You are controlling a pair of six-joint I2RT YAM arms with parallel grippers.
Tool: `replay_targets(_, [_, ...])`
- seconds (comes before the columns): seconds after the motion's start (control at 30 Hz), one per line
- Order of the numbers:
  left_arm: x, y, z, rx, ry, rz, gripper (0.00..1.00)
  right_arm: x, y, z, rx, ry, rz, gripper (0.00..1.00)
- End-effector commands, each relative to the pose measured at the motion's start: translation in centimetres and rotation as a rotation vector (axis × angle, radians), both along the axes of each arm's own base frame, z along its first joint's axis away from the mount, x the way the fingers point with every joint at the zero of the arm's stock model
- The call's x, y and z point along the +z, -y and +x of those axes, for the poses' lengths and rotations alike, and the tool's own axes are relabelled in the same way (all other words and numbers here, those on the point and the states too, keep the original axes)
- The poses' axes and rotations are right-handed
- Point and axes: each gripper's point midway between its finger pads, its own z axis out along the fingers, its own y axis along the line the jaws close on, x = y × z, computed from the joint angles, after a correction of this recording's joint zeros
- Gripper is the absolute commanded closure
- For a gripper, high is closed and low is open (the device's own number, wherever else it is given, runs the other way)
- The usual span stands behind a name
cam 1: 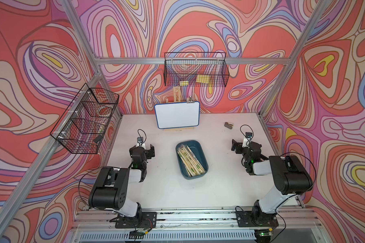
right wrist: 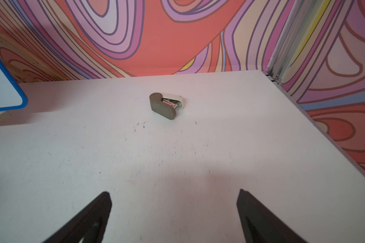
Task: Take the paired disposable chopsticks out of the storage box
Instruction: Adjust the storage box at the center of the board.
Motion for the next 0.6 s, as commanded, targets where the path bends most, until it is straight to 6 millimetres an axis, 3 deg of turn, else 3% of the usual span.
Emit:
replay_targets(0.0, [-0.25, -0.08, -0.06, 0.003, 0.001, 0.011, 0.0, 0.44, 0.06, 0.08, 0.001, 0.013, 0.007, 0.02])
replay_targets(0.57, [-0.41, -0.16, 0.07, -0.009, -0.008, -0.008, 0.0, 0.28, 0.07, 0.12, 0.001, 0.009, 0.008, 0.02])
